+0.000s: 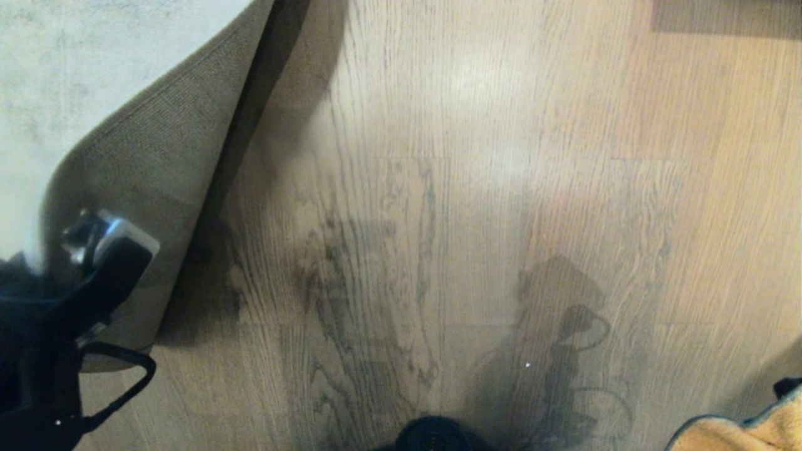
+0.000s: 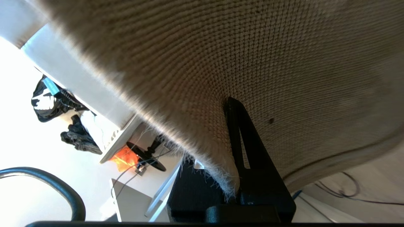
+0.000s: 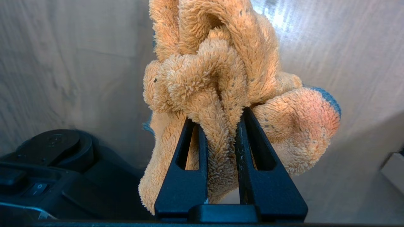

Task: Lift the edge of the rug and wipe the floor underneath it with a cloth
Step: Wipe the floor under the carpet with a rag

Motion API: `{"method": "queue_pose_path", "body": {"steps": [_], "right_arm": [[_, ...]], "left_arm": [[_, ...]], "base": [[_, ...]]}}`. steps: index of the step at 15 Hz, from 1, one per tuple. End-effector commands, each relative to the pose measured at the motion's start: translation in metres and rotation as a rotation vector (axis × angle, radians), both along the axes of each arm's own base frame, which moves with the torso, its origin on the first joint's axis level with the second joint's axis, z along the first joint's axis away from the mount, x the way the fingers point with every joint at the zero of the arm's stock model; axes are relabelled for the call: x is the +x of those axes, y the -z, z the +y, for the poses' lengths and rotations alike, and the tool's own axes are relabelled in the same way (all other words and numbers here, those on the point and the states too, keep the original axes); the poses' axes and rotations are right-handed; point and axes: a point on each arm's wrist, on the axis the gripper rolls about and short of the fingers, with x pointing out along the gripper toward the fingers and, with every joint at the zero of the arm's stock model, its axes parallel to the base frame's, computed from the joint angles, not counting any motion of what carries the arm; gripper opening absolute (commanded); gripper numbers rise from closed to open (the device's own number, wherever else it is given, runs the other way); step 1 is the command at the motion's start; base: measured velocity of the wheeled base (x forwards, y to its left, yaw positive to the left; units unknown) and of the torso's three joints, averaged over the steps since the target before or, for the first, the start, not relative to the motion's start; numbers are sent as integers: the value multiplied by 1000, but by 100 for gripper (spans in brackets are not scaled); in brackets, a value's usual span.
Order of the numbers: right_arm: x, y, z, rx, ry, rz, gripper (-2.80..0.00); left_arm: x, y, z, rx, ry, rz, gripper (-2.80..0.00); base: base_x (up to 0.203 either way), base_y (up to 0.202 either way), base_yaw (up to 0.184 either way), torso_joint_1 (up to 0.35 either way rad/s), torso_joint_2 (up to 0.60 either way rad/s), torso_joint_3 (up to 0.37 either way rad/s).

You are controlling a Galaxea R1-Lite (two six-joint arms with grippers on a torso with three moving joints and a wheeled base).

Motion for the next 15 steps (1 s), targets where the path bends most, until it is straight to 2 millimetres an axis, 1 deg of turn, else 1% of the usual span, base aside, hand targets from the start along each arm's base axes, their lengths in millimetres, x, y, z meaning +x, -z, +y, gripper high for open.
{"method": "queue_pose_path", "body": {"steps": [1, 6, 8, 15], "right_arm": [[0, 0, 0, -1, -1, 1, -280], [0, 0, 0, -2, -1, 1, -280], [0, 0, 0, -1, -1, 1, -280], [0, 0, 0, -1, -1, 1, -280]], "left_arm": [[0, 0, 0, 4, -9, 5, -280], [1, -2, 0, 2, -14, -2, -280], [1, -3, 0, 4, -14, -1, -280], [1, -4, 0, 2, -17, -5, -280]], "base": [[0, 188, -1, 2, -2, 2], [0, 189, -2, 2, 2, 1], [0, 112, -2, 3, 3, -1], [0, 0, 0, 0, 0, 0]]}}
